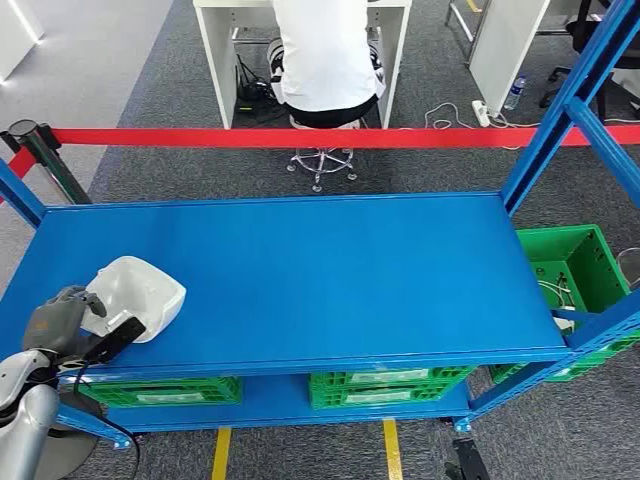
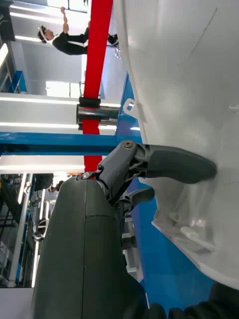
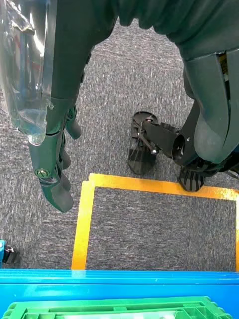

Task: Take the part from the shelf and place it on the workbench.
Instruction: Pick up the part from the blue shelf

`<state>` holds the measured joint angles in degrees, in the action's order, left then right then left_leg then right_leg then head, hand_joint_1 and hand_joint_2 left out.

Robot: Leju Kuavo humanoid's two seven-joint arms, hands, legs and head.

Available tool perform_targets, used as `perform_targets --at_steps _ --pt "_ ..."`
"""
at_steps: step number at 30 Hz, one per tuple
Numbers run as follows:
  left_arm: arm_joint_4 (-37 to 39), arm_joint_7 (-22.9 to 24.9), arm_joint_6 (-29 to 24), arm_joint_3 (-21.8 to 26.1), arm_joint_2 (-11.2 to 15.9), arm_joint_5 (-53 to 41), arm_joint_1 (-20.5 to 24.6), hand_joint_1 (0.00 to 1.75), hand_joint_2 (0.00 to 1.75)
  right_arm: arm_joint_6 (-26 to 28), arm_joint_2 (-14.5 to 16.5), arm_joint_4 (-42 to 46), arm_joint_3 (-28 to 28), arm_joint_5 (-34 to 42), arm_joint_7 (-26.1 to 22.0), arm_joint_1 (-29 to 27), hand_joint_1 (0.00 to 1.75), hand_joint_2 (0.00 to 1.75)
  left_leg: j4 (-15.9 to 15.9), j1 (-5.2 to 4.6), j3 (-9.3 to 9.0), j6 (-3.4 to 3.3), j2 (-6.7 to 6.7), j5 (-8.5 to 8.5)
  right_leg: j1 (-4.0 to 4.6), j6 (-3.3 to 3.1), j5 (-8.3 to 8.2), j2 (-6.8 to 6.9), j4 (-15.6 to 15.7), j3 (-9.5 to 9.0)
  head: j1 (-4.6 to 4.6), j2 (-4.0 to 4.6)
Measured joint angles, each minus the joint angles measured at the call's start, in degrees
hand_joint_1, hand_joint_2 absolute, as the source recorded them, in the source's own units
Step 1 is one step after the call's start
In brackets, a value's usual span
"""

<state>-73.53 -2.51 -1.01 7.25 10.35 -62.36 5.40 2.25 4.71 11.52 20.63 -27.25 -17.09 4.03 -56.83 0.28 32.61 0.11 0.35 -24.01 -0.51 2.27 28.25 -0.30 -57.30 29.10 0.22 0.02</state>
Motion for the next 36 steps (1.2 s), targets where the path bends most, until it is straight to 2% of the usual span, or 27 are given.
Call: perform_targets --at_steps 16,22,31,36 --pt "-0.01 0.73 -1.44 -0.56 -0.27 -1.13 -0.32 1.75 1.75 0.08 0.15 0.00 0.01 -0.66 -0.09 0.02 0.00 1.75 0.13 -0.07 -0.25 0.00 0.02 0.00 -0.05 -0.06 0.04 0.01 0.01 -0.18 0.02 0.00" --pt "-1.47 -0.16 -4.02 -0.59 -1.55 -1.16 -1.92 1.75 1.75 0.17 0.19 0.00 0.13 -0.90 -0.38 -0.01 0.00 1.75 0.13 -0.07 -0.25 0.00 0.01 0.00 -0.05 -0.07 0.04 0.00 0.01 -0.16 0.01 0.00" --pt "-3.57 -0.43 -5.00 -0.65 -2.86 -1.15 -3.68 1.75 1.75 0.19 0.21 -0.01 0.43 -0.93 -0.57 -0.02 0.00 1.75 0.13 -0.07 -0.24 0.01 0.01 -0.01 -0.06 -0.08 0.05 0.00 0.01 -0.14 0.02 0.00" --pt "-6.79 -2.41 -8.94 -0.66 -4.50 -0.23 -6.52 1.75 1.75 0.44 0.21 0.00 0.84 -0.87 -1.00 -0.12 0.00 1.75 0.13 -0.07 -0.20 0.01 -0.01 -0.02 -0.06 -0.08 0.05 -0.06 0.02 -0.05 0.01 0.00"
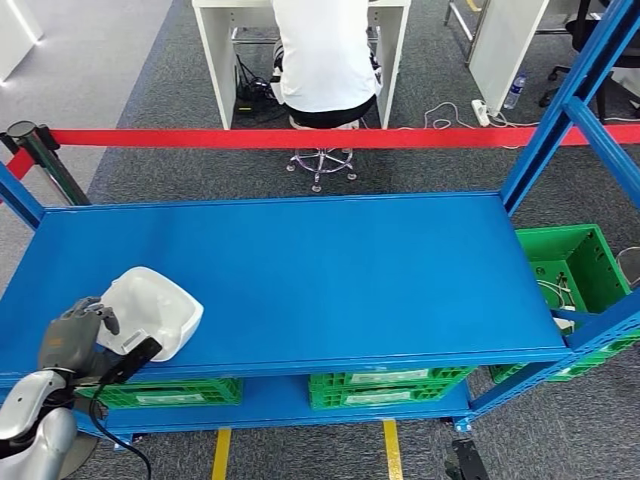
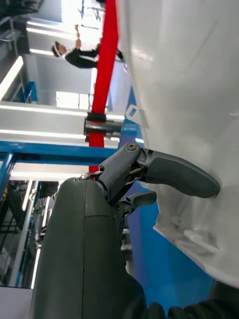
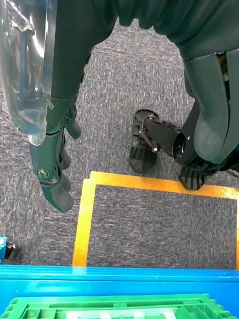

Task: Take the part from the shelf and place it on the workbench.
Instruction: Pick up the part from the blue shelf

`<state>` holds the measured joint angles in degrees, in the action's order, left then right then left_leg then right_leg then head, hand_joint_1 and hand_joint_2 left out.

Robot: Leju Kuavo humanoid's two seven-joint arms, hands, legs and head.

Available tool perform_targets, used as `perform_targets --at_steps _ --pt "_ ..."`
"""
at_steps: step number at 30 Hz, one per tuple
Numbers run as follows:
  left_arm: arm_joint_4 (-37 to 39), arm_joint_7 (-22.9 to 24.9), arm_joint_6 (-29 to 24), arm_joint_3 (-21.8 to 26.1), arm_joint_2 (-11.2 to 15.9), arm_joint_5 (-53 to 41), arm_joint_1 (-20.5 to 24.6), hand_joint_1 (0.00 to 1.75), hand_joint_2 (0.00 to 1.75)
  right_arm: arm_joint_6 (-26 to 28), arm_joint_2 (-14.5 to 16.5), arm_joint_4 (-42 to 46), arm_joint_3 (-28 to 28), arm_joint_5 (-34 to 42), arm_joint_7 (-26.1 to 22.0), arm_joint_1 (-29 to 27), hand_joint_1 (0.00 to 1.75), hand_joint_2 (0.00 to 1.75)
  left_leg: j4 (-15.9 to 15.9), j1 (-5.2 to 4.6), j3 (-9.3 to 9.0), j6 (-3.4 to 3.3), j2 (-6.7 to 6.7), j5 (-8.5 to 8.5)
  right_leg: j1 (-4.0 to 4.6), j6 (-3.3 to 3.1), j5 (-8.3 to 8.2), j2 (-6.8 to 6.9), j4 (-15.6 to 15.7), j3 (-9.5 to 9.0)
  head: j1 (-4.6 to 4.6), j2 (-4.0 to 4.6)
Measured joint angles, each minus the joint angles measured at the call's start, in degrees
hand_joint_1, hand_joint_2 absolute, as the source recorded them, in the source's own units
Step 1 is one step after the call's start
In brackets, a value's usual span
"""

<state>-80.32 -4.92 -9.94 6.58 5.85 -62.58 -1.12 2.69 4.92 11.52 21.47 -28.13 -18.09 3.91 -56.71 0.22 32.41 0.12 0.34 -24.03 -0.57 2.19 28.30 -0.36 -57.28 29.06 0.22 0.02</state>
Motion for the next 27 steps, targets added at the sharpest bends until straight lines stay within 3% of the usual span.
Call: perform_targets --at_steps 12,18,20,23,24,25,27 --pt "-18.74 -7.13 -13.02 -3.11 -7.49 3.55 -11.54 1.75 1.75 4.08 1.15 -0.02 2.29 1.21 -2.23 -0.87 0.00 1.75 -0.13 -0.38 0.28 -0.31 -0.01 -0.31 -0.42 0.27 0.05 -0.05 0.15 0.00 0.02 0.00" --pt "-25.27 -10.92 -18.57 -5.68 -10.42 4.82 -15.56 1.75 1.75 5.19 2.42 -0.01 3.49 1.18 -2.89 -1.13 0.00 1.75 0.21 -0.81 0.19 -1.41 -0.12 -0.04 -1.02 1.39 0.09 -0.08 0.27 -0.33 0.03 0.00" --pt "-26.56 -11.65 -19.77 -6.57 -11.24 5.23 -16.20 1.75 1.75 5.28 2.51 -0.01 3.73 1.18 -3.06 -1.12 0.00 1.75 0.85 -0.50 0.11 -1.91 -0.30 0.42 -0.93 1.59 2.12 -0.03 -2.38 0.89 -0.12 0.00" --pt "-27.58 -12.56 -21.37 -7.82 -12.28 5.82 -17.30 1.75 1.75 5.18 2.60 -0.02 4.14 1.18 -3.86 -1.31 0.00 1.75 0.98 -0.37 0.31 -2.05 -0.45 0.62 -0.83 1.78 7.53 0.02 -13.81 6.01 -0.32 0.00" --pt "-27.76 -12.81 -21.73 -8.20 -12.59 5.98 -17.72 1.75 1.75 5.16 2.60 -0.02 4.28 1.16 -4.20 -1.46 0.00 1.75 0.97 -0.36 0.35 -2.01 -0.48 0.68 -0.81 1.85 7.97 0.02 -16.28 7.12 -0.32 0.00" --pt "-27.90 -13.01 -22.03 -8.52 -12.83 6.16 -18.06 1.75 1.75 5.15 2.60 -0.02 4.39 1.14 -4.51 -1.62 0.00 1.75 0.94 -0.31 0.38 -1.92 -0.48 0.75 -0.81 1.89 7.21 0.03 -16.49 7.20 -0.34 0.00" --pt "-28.14 -13.32 -22.52 -8.93 -13.21 6.58 -18.54 1.75 1.75 5.09 2.60 -0.02 4.54 1.13 -4.97 -1.81 0.00 1.75 0.73 -0.09 0.43 -1.54 -0.45 0.85 -0.94 2.04 3.20 0.09 -10.15 4.09 -0.35 0.00"
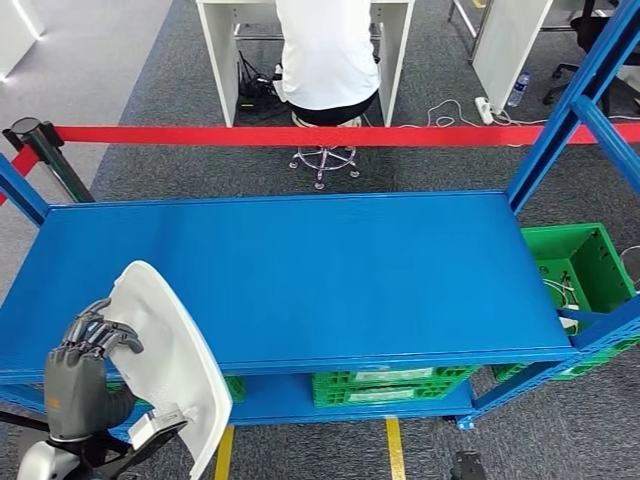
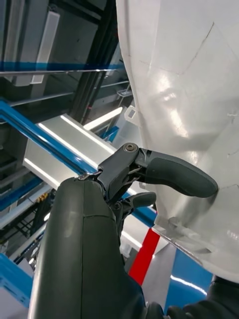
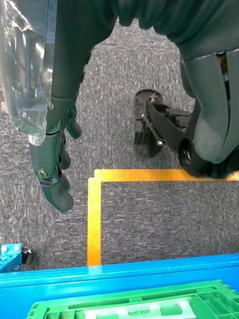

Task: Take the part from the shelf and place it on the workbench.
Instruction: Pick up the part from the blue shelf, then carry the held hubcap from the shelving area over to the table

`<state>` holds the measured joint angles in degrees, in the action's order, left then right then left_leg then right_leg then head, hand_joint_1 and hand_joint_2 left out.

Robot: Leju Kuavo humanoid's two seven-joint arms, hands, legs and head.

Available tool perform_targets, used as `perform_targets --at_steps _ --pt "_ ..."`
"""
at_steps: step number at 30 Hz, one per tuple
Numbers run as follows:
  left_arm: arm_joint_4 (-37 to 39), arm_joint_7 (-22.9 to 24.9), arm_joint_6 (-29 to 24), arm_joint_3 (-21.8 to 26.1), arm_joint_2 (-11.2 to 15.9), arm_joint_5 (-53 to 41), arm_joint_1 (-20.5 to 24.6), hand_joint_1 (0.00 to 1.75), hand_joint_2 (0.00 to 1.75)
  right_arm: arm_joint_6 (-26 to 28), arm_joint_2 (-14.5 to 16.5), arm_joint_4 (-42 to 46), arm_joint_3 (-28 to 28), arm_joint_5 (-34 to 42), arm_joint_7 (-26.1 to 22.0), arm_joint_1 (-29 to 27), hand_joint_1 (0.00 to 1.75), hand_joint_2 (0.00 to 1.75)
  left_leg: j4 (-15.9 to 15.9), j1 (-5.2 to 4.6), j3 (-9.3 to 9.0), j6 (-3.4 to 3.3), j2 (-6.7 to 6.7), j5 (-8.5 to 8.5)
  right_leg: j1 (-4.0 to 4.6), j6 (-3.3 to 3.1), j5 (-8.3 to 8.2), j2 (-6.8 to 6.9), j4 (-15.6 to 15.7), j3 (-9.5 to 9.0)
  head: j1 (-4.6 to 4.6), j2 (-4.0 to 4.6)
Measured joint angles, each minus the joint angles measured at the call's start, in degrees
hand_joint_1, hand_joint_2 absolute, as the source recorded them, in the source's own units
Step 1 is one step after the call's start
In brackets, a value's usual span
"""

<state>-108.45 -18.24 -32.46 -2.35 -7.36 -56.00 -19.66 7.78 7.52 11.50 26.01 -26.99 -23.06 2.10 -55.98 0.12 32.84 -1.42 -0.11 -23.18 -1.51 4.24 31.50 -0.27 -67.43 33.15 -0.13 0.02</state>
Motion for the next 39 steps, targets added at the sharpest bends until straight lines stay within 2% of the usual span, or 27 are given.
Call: perform_targets --at_steps 2,3,6,7,9,11,12,13,14,16,18,19,21,22,23,24,26,27,28,29,31,33,34,36,37,38,39 --pt "-0.29 -0.41 -0.56 -0.29 -0.32 0.69 -0.32 1.75 1.75 -0.18 0.14 -0.01 0.13 0.01 -0.38 0.02 0.00 1.75 -0.39 -0.05 0.32 0.76 0.11 0.16 0.00 -0.03 -2.54 -0.17 6.92 -3.66 -0.04 0.00" --pt "-0.43 -0.72 -0.92 -0.45 -0.47 1.12 -0.45 1.75 1.75 -0.26 0.21 -0.01 0.22 0.02 -0.53 -0.01 0.00 1.75 -0.60 -0.15 0.53 1.20 0.18 0.33 0.00 -0.29 -2.80 -0.30 8.46 -4.34 -0.04 0.00" --pt "-0.64 -1.67 -1.94 -0.86 -0.90 2.47 -0.91 1.75 1.75 -0.34 0.28 -0.01 0.55 0.18 -0.85 -0.27 0.00 1.75 -0.84 -0.11 1.17 2.24 0.32 0.97 0.12 -1.92 -3.09 -0.47 8.35 -2.96 0.04 0.00" --pt "-0.66 -1.85 -2.13 -0.92 -1.03 2.77 -1.09 1.75 1.75 -0.33 0.28 -0.01 0.67 0.23 -0.92 -0.32 0.00 1.75 -1.35 -0.01 1.62 2.54 0.30 0.28 0.13 -2.48 -3.44 -0.44 8.31 -2.51 0.12 0.00" --pt "-0.67 -2.09 -2.39 -0.98 -1.25 3.15 -1.31 1.75 1.75 -0.29 0.26 -0.01 0.88 0.31 -0.98 -0.35 0.00 1.75 -5.55 0.11 3.50 3.05 0.25 -3.80 0.12 -3.40 -4.42 -0.34 8.34 -1.50 0.31 0.00" --pt "-0.68 -2.44 -2.70 -1.03 -1.48 3.58 -1.39 1.75 1.75 -0.68 0.15 -0.01 1.13 0.32 -0.99 -0.45 0.00 1.75 -13.08 0.11 5.99 3.30 0.22 -8.91 0.28 -3.73 -5.45 -0.22 8.30 -0.24 0.48 0.00" --pt "-0.68 -2.70 -2.94 -1.04 -1.63 3.84 -1.41 1.75 1.75 -1.29 -0.08 -0.01 1.24 0.25 -0.98 -0.52 0.00 1.75 -15.97 0.09 6.61 3.26 0.22 -10.15 0.40 -3.77 -5.92 -0.16 8.28 0.43 0.52 0.00" --pt "-0.68 -2.96 -3.20 -1.07 -1.80 4.12 -1.42 1.75 1.75 -2.10 -0.40 -0.01 1.32 0.12 -0.97 -0.60 0.00 1.75 -17.10 0.06 6.32 3.08 0.22 -10.19 0.53 -3.75 -6.40 -0.10 8.27 1.09 0.52 0.00" --pt "-0.68 -3.17 -3.41 -1.12 -2.02 4.34 -1.42 1.75 1.75 -2.89 -0.80 -0.01 1.36 0.00 -0.96 -0.65 0.00 1.75 -16.06 0.00 4.96 2.80 0.22 -9.21 0.65 -3.71 -6.87 -0.08 8.26 1.69 0.52 0.00" --pt "-0.68 -3.38 -3.65 -1.28 -2.41 4.58 -1.39 1.75 1.75 -3.84 -1.45 -0.01 1.39 -0.13 -0.96 -0.69 0.00 1.75 -8.74 -0.25 -0.47 1.95 0.23 -6.55 0.84 -3.46 -7.77 -0.13 8.26 2.63 0.51 0.00" --pt "-0.68 -3.62 -3.83 -1.43 -2.73 4.81 -1.34 1.75 1.75 -4.09 -1.94 -0.01 1.48 -0.15 -0.96 -0.72 0.00 1.75 -1.78 -0.54 -4.93 1.42 0.23 -5.75 1.01 -2.99 -8.63 -0.20 8.26 3.17 0.46 0.00" --pt "-0.68 -3.80 -3.98 -1.45 -2.86 5.08 -1.33 1.75 1.75 -4.10 -2.16 -0.01 1.54 -0.16 -0.96 -0.75 0.00 1.75 -0.26 -0.68 -5.71 1.31 0.23 -5.87 1.02 -2.68 -9.08 -0.20 8.34 3.30 0.51 0.00" --pt "-0.67 -4.20 -4.26 -1.46 -3.17 5.84 -1.35 1.75 1.75 -3.78 -2.43 -0.01 1.69 -0.16 -0.96 -0.92 0.00 1.75 0.23 -0.75 -5.33 0.92 0.20 -5.29 0.91 -1.95 -9.88 -0.19 8.62 3.40 0.58 0.00" --pt "-0.65 -4.36 -4.33 -1.46 -3.34 6.25 -1.31 1.75 1.75 -3.36 -2.52 -0.01 1.79 -0.05 -0.97 -1.03 0.00 1.75 0.37 -0.71 -5.00 0.58 0.13 -4.82 0.84 -1.62 -9.52 -0.16 8.39 3.67 0.62 0.00" --pt "-0.61 -4.48 -4.35 -1.46 -3.55 6.61 -1.29 1.75 1.75 -2.74 -2.54 -0.01 1.92 0.15 -0.98 -1.15 0.00 1.75 0.52 -0.62 -4.58 0.17 0.07 -4.26 0.81 -1.35 -8.20 -0.14 7.39 4.16 0.50 0.00" --pt "-0.54 -4.59 -4.38 -1.44 -3.76 6.99 -1.27 1.75 1.75 -1.90 -2.52 -0.01 2.09 0.41 -0.99 -1.23 0.00 1.75 0.65 -0.52 -4.02 -0.14 0.00 -3.64 0.80 -1.14 -5.88 -0.11 5.13 4.97 0.40 0.00" --pt "-0.25 -4.79 -4.38 -1.33 -4.03 7.75 -1.31 1.75 1.75 0.05 -2.16 -0.01 2.52 0.85 -1.00 -1.28 0.00 1.75 0.60 -0.61 -2.64 -0.45 -0.05 -2.50 0.84 -0.85 -0.36 -0.09 -2.07 6.92 0.20 0.00" --pt "-0.02 -4.90 -4.36 -1.25 -4.09 8.11 -1.32 1.75 1.75 0.90 -1.94 -0.01 2.74 0.99 -0.99 -1.28 0.00 1.75 0.57 -0.67 -1.88 -0.45 -0.08 -1.88 0.86 -0.76 1.16 -0.09 -5.43 7.46 0.20 0.00" --pt "0.23 -5.02 -4.35 -1.16 -4.13 8.38 -1.33 1.75 1.75 1.54 -1.72 -0.01 2.95 1.08 -0.98 -1.30 0.00 1.75 0.53 -0.72 -1.13 -0.43 -0.10 -1.28 0.88 -0.74 1.29 -0.08 -7.23 7.25 0.20 0.00" --pt "0.53 -5.18 -4.35 -1.06 -4.19 8.59 -1.33 1.75 1.75 1.92 -1.52 -0.01 3.13 1.17 -0.97 -1.34 0.00 1.75 0.49 -0.76 -0.42 -0.36 -0.11 -0.71 0.88 -0.78 0.26 -0.08 -7.01 6.05 0.21 0.00" --pt "1.11 -5.60 -4.34 -0.87 -4.37 8.97 -1.34 1.75 1.75 2.32 -1.16 -0.01 3.47 1.37 -0.93 -1.34 0.00 1.75 0.38 -0.79 0.81 -0.06 -0.11 0.34 0.87 -0.99 -2.38 -0.07 -0.41 0.69 0.21 0.00" --pt "1.57 -6.02 -4.34 -0.69 -4.63 9.17 -1.31 1.75 1.75 2.49 -0.85 -0.01 3.81 1.57 -0.90 -1.22 0.00 1.75 0.19 -0.92 1.63 0.45 -0.10 1.28 1.02 -1.28 -2.41 -0.12 7.81 -4.79 0.28 0.00" --pt "1.74 -6.14 -4.35 -0.63 -4.75 9.18 -1.29 1.75 1.75 2.56 -0.74 -0.01 3.99 1.64 -0.89 -1.19 0.00 1.75 0.12 -0.95 1.83 0.73 -0.10 1.72 1.14 -1.47 -1.81 -0.17 9.97 -5.91 0.25 0.00" --pt "2.04 -6.22 -4.35 -0.55 -4.94 9.18 -1.28 1.75 1.75 2.66 -0.53 -0.01 4.28 1.69 -0.85 -1.34 0.00 1.75 0.19 -0.89 2.01 1.34 -0.08 2.57 1.27 -2.22 -2.06 -0.22 10.53 -5.61 0.23 0.00" --pt "2.16 -6.24 -4.36 -0.52 -5.01 9.18 -1.30 1.75 1.75 2.70 -0.41 -0.01 4.43 1.72 -0.82 -1.38 0.00 1.75 0.01 -0.82 2.23 1.70 -0.02 2.30 1.21 -2.73 -2.45 -0.12 10.60 -5.16 0.20 0.00" --pt "2.29 -6.24 -4.38 -0.50 -5.07 9.18 -1.31 1.75 1.75 2.74 -0.30 -0.01 4.55 1.75 -0.80 -1.40 0.00 1.75 -0.89 -0.75 2.68 2.11 0.04 1.03 1.12 -3.28 -3.01 -0.01 10.63 -4.64 0.31 0.00" --pt "2.40 -6.27 -4.42 -0.47 -5.11 9.18 -1.30 1.75 1.75 2.80 -0.21 -0.01 4.67 1.78 -0.80 -1.38 0.00 1.75 -2.86 -0.65 3.43 2.51 0.10 -1.23 1.00 -3.74 -3.67 0.09 10.71 -4.01 0.43 0.00"
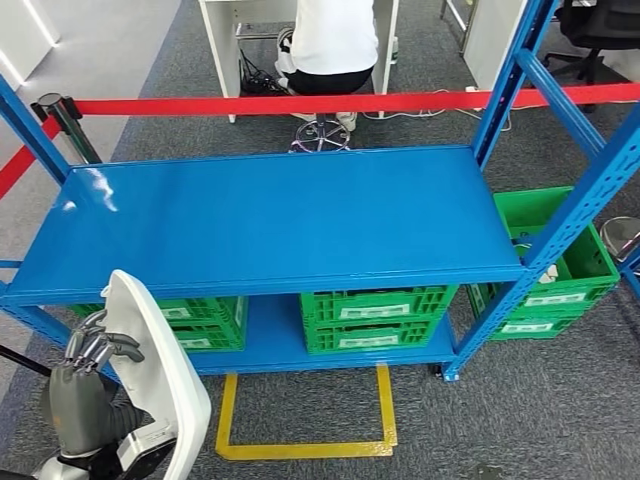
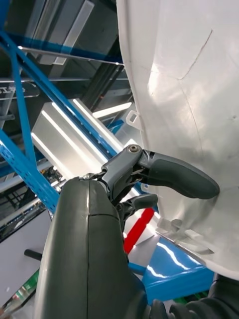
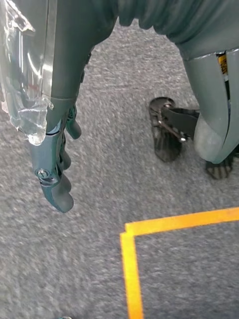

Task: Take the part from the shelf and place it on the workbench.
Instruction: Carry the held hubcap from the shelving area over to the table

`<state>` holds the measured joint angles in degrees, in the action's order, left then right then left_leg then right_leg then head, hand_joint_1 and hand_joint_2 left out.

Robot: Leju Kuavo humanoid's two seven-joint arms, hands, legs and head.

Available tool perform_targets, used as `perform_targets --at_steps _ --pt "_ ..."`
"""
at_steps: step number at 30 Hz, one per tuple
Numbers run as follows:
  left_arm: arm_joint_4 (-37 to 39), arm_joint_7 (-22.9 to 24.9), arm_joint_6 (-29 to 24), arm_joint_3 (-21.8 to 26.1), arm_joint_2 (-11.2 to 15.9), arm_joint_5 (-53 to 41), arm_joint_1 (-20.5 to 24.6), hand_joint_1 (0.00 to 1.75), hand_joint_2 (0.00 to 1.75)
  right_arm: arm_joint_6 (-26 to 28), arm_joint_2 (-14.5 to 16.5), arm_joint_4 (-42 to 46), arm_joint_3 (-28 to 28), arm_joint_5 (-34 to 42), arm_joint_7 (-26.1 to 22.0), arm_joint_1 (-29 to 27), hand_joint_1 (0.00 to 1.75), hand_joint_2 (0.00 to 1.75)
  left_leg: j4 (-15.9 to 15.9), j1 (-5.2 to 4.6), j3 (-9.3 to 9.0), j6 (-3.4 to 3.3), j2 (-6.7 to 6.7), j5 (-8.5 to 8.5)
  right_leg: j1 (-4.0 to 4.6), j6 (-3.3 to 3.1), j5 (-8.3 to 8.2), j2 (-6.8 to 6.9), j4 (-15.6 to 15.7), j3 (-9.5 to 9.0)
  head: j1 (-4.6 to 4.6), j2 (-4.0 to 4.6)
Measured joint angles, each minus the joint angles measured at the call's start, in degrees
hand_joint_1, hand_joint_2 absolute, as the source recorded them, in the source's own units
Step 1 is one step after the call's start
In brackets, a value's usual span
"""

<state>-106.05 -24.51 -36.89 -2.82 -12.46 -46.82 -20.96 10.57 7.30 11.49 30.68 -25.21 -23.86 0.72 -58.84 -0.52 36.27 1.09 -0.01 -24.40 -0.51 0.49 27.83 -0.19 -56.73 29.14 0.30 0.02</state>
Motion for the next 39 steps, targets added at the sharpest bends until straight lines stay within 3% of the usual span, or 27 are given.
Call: perform_targets --at_steps 2,3,4,5,7,9,10,11,13,14,15,18,19,20,21,23,25,26,28,29,31,33,34,35,36,37,39 --pt "0.25 -0.19 -0.20 0.03 -0.10 0.01 0.07 1.75 1.75 0.26 0.08 0.01 0.19 0.01 -0.01 0.00 0.00 1.75 -6.94 0.28 2.09 0.68 0.04 -5.97 -0.03 -0.38 -1.34 0.09 -0.04 1.44 0.11 0.00" --pt "0.40 -0.38 -0.38 0.05 -0.15 0.02 0.13 1.75 1.75 0.54 0.13 0.01 0.27 -0.04 -0.01 -0.07 0.00 1.75 -10.51 0.41 2.86 0.91 0.03 -7.86 -0.03 -0.35 -2.08 0.11 -0.09 2.28 0.13 0.00" --pt "0.57 -0.61 -0.61 0.09 -0.20 0.04 0.21 1.75 1.75 0.93 0.20 0.01 0.33 -0.19 0.01 -0.15 0.00 1.75 -12.84 0.51 2.93 1.06 0.03 -8.40 -0.03 -0.25 -2.82 0.14 -0.15 3.18 0.11 0.00" --pt "0.75 -0.83 -0.85 0.13 -0.26 0.09 0.32 1.75 1.75 1.42 0.27 0.01 0.38 -0.41 0.05 -0.23 0.00 1.75 -13.36 0.59 2.10 1.13 0.03 -7.67 -0.05 -0.10 -3.52 0.17 -0.21 4.13 0.12 0.00" --pt "1.04 -1.17 -1.27 0.25 -0.40 0.30 0.66 1.75 1.75 2.69 0.43 0.01 0.40 -1.10 0.30 -0.27 0.00 1.75 -8.28 0.69 -2.60 1.07 0.03 -4.45 -0.11 0.28 -4.79 0.17 -0.33 5.72 0.12 0.00" --pt "1.21 -1.41 -1.58 0.39 -0.59 0.48 1.08 1.75 1.75 4.14 0.54 0.01 0.40 -1.77 0.66 -0.23 0.00 1.75 0.34 0.68 -8.64 0.68 0.13 -3.82 -0.01 0.78 -5.89 0.10 -0.45 6.69 0.10 0.00" --pt "1.27 -1.51 -1.72 0.46 -0.67 0.55 1.24 1.75 1.75 4.76 0.57 0.01 0.40 -1.99 0.78 -0.22 0.00 1.75 3.19 0.60 -10.38 0.37 0.18 -4.26 0.03 1.08 -6.44 0.07 -0.43 6.91 0.09 0.00" --pt "1.34 -1.60 -1.81 0.52 -0.74 0.60 1.36 1.75 1.75 5.22 0.61 0.01 0.40 -2.16 0.87 -0.24 0.00 1.75 4.82 0.44 -11.20 -0.03 0.23 -4.71 0.02 1.45 -7.01 0.06 -0.31 7.05 0.09 0.00" --pt "1.57 -1.70 -1.96 0.70 -0.87 0.67 1.44 1.75 1.75 6.48 0.66 0.01 0.40 -2.39 0.90 -0.38 0.00 1.75 5.11 0.25 -10.65 -1.02 0.12 -4.11 -0.21 2.21 -7.75 0.05 -0.11 7.18 0.11 0.00" --pt "1.69 -1.73 -2.01 0.79 -0.94 0.68 1.48 1.75 1.75 7.65 0.69 0.01 0.40 -2.55 0.90 -0.49 0.00 1.75 5.11 0.24 -10.24 -1.52 0.03 -3.61 -0.34 2.52 -7.10 0.07 -0.51 7.50 0.05 0.00" --pt "1.81 -1.74 -2.12 0.90 -1.08 0.68 1.52 1.75 1.75 9.10 0.82 0.01 0.40 -2.76 0.88 -0.60 0.00 1.75 5.18 0.29 -9.66 -1.99 -0.07 -2.96 -0.40 2.79 -5.13 0.07 -2.16 8.20 -0.05 0.00" --pt "2.14 -1.73 -2.53 1.21 -1.43 0.68 1.57 1.75 1.75 10.69 1.20 0.01 0.38 -3.17 0.70 -0.67 0.00 1.75 5.15 0.20 -7.10 -2.59 -0.18 -0.80 -0.40 3.27 3.43 0.09 -13.33 11.41 -0.29 0.00" --pt "2.28 -1.73 -2.65 1.28 -1.48 0.68 1.56 1.75 1.75 10.31 1.22 0.01 0.38 -3.17 0.61 -0.65 0.00 1.75 5.11 0.12 -6.14 -2.59 -0.20 -0.06 -0.39 3.33 4.41 0.09 -16.49 11.76 -0.31 0.00" --pt "2.43 -1.74 -2.75 1.35 -1.50 0.68 1.56 1.75 1.75 10.06 1.22 0.01 0.38 -3.16 0.55 -0.66 0.00 1.75 5.06 0.06 -5.22 -2.54 -0.22 0.66 -0.38 3.32 4.01 0.09 -17.82 11.17 -0.30 0.00" --pt "2.57 -1.74 -2.82 1.42 -1.52 0.69 1.56 1.75 1.75 9.95 1.22 0.01 0.38 -3.16 0.52 -0.68 0.00 1.75 5.00 0.02 -4.37 -2.44 -0.23 1.31 -0.36 3.25 2.67 0.09 -17.18 9.63 -0.30 0.00" --pt "2.81 -1.73 -2.87 1.58 -1.58 0.70 1.56 1.75 1.75 9.82 1.23 0.01 0.38 -3.16 0.50 -0.56 0.00 1.75 4.78 -0.05 -2.95 -2.07 -0.21 2.47 -0.35 3.03 0.40 0.10 -9.66 3.42 -0.31 0.00" --pt "2.95 -1.74 -2.89 1.73 -1.62 0.79 1.58 1.75 1.75 9.16 1.29 0.01 0.38 -3.13 0.43 -0.27 0.00 1.75 4.43 -0.18 -2.06 -1.51 -0.23 3.45 -0.21 2.73 1.19 -0.02 -1.03 -2.30 -0.22 0.00" --pt "3.00 -1.77 -2.91 1.78 -1.64 0.85 1.62 1.75 1.75 8.54 1.33 0.01 0.39 -3.07 0.39 -0.17 0.00 1.75 4.32 -0.20 -1.85 -1.20 -0.26 3.93 -0.07 2.50 1.94 -0.10 1.07 -3.37 -0.17 0.00" --pt "3.16 -1.85 -2.93 1.88 -1.72 0.99 1.68 1.75 1.75 7.08 1.43 0.01 0.40 -2.91 0.36 -0.23 0.00 1.75 4.32 -0.06 -1.53 -0.55 -0.28 4.69 0.06 1.60 1.60 -0.07 1.43 -2.80 -0.12 0.00" --pt "3.26 -1.88 -2.95 1.93 -1.74 1.05 1.68 1.75 1.75 6.53 1.47 0.01 0.42 -2.82 0.36 -0.28 0.00 1.75 3.97 0.03 -1.20 -0.17 -0.24 4.08 0.04 1.03 1.13 0.03 1.36 -2.35 -0.11 0.00" --pt "3.48 -1.90 -2.96 2.01 -1.76 1.14 1.67 1.75 1.75 5.86 1.53 0.01 0.47 -2.70 0.36 -0.31 0.00 1.75 0.24 0.21 0.27 0.57 -0.14 -0.26 -0.09 0.04 -0.12 0.27 1.40 -1.18 0.09 0.00" --pt "3.70 -1.91 -2.96 2.04 -1.76 1.16 1.71 1.75 1.75 5.54 1.54 0.01 0.52 -2.66 0.34 -0.30 0.00 1.75 -7.66 0.37 2.54 1.10 -0.11 -6.09 -0.05 -0.28 -1.50 0.32 1.32 0.30 0.24 0.00" --pt "3.82 -1.92 -2.96 2.06 -1.76 1.16 1.72 1.75 1.75 5.46 1.55 0.01 0.55 -2.64 0.34 -0.34 0.00 1.75 -11.08 0.43 3.19 1.25 -0.11 -7.50 -0.03 -0.27 -2.20 0.33 1.26 1.10 0.23 0.00" --pt "3.96 -1.92 -2.96 2.08 -1.76 1.17 1.72 1.75 1.75 5.40 1.55 0.01 0.61 -2.64 0.34 -0.38 0.00 1.75 -12.90 0.47 3.05 1.32 -0.11 -7.62 -0.03 -0.18 -2.87 0.35 1.20 2.02 0.23 0.00" --pt "4.06 -1.92 -2.96 2.11 -1.77 1.18 1.72 1.75 1.75 5.31 1.55 0.01 0.68 -2.62 0.34 -0.42 0.00 1.75 -12.46 0.51 1.87 1.33 -0.11 -6.59 -0.04 -0.05 -3.48 0.37 1.15 2.87 0.23 0.00" --pt "4.14 -1.92 -2.96 2.13 -1.78 1.19 1.73 1.75 1.75 5.15 1.55 0.01 0.77 -2.61 0.34 -0.43 0.00 1.75 -9.82 0.54 -0.40 1.27 -0.11 -4.97 -0.07 0.13 -4.03 0.37 1.11 3.62 0.22 0.00" --pt "4.20 -1.92 -2.96 2.15 -1.81 1.20 1.88 1.75 1.75 4.68 1.56 0.01 0.90 -2.58 0.33 -0.42 0.00 1.75 -0.94 0.54 -6.58 0.98 -0.03 -2.87 -0.05 0.62 -4.98 0.35 1.02 4.73 0.22 0.00"
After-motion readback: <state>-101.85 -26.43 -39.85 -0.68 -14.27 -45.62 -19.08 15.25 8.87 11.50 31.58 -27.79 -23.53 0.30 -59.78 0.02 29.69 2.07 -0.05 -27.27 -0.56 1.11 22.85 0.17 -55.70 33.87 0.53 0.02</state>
